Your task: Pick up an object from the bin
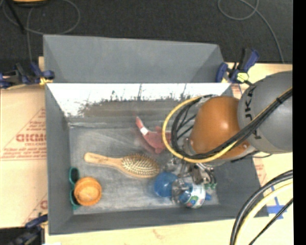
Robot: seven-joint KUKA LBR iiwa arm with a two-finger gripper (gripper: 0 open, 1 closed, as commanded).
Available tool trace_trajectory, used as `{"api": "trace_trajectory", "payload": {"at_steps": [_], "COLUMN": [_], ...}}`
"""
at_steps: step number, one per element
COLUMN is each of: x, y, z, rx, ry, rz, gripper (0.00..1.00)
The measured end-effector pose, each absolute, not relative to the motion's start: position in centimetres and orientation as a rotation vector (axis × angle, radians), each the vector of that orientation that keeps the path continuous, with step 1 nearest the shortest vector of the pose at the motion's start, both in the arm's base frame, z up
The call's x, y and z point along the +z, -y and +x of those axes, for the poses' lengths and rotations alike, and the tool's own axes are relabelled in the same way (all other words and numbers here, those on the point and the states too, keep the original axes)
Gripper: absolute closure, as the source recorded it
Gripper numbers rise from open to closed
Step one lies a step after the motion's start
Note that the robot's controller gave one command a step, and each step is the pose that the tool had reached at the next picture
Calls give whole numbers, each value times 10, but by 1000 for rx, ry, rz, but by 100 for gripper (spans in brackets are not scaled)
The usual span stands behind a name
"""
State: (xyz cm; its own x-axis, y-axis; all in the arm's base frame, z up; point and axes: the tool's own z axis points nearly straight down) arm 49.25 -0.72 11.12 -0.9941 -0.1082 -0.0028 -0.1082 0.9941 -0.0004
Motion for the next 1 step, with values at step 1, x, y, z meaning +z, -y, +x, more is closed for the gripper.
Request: {"api": "trace_trajectory", "payload": {"at_steps": [1], "x": [218], "y": [25], "z": [489], "rx": [-1], "ry": [-3137], "rz": [-115], "gripper": [100]}}
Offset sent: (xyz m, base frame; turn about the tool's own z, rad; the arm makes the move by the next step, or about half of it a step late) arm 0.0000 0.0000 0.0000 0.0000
